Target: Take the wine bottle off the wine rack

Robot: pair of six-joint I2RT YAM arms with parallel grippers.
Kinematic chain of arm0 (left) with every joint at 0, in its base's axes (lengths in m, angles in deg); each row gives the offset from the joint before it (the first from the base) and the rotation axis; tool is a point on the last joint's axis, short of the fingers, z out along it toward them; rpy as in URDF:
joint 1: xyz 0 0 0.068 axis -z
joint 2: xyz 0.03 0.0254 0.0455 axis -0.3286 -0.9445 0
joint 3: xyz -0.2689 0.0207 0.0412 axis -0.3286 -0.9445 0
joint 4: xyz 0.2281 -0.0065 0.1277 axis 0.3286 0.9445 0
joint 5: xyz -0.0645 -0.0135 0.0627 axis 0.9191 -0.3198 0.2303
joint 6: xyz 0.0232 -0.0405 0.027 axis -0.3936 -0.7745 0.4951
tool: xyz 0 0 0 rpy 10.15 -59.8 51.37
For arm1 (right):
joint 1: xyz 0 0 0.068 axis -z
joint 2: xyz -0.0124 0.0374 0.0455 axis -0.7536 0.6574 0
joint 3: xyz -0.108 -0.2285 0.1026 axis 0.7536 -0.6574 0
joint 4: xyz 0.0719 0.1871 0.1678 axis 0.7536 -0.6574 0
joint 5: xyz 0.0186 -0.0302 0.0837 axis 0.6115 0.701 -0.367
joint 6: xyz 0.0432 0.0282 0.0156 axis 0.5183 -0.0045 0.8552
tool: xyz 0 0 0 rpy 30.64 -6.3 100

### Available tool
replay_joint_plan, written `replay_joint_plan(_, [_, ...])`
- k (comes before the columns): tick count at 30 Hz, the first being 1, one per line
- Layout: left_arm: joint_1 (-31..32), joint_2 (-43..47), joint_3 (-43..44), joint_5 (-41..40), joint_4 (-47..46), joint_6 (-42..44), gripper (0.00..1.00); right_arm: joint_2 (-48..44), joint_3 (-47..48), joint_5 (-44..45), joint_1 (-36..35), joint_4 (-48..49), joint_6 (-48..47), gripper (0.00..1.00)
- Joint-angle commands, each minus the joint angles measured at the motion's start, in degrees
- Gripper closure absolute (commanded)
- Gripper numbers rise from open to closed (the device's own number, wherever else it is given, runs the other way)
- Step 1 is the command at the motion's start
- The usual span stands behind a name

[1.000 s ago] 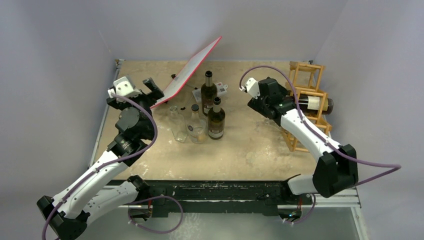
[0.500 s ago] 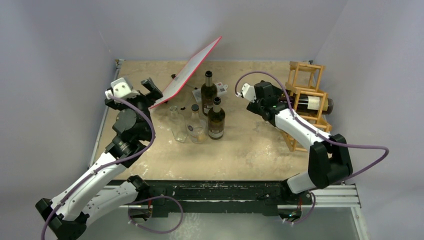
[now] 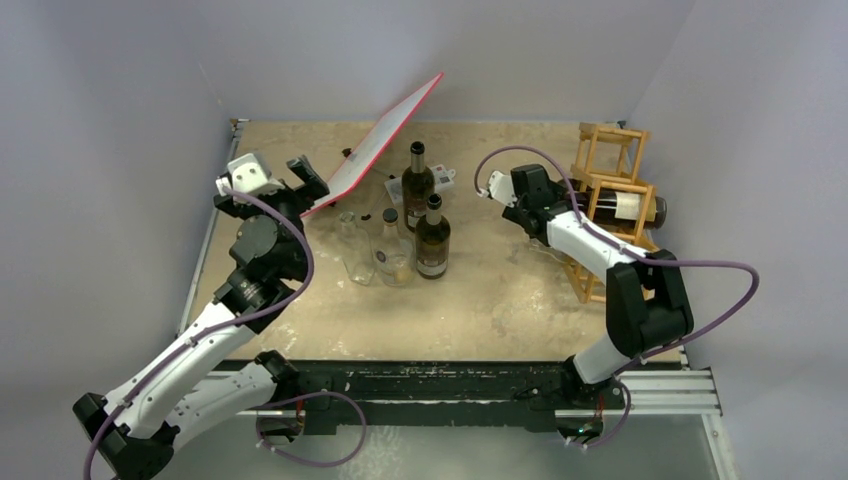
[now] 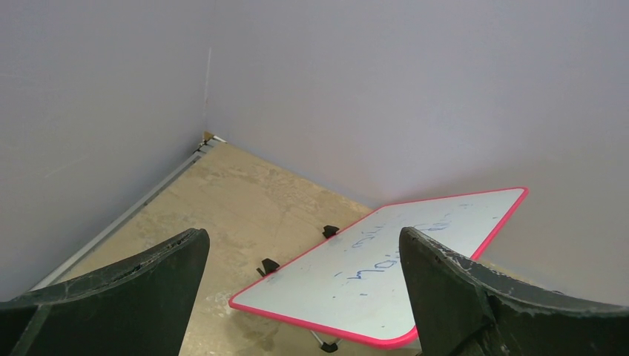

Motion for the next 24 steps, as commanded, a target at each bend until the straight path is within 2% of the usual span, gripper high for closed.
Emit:
replay_joint_plan(1, [0.2, -0.2, 0.3, 1.4, -2.0, 0.4, 0.01, -1.0, 0.2, 1.5, 0.5, 3.7, -1.4, 0.3])
replay_joint_plan(5, [0.2, -0.6, 0.2, 1.3, -2.0, 0.4, 0.0, -0.6, -1.0, 2.2, 0.9, 5.9, -2.5, 0.3])
replay_joint_plan(8, [0.2, -0.9, 0.2, 1.3, -2.1, 0.4, 0.0, -0.5, -1.8, 2.6, 1.0, 7.9, -3.3, 0.35])
replay_joint_plan(15, [0.2, -1.4, 0.2, 1.5, -2.2, 0.9, 0.01, -0.4, -3.6, 3.0, 1.0, 11.2, -5.2, 0.52])
replay_joint_plan(24, [0.2, -1.7, 0.1, 1.7, -2.3, 0.9, 0.01, -1.3, -3.7, 3.2, 0.9, 11.0, -4.6, 0.81])
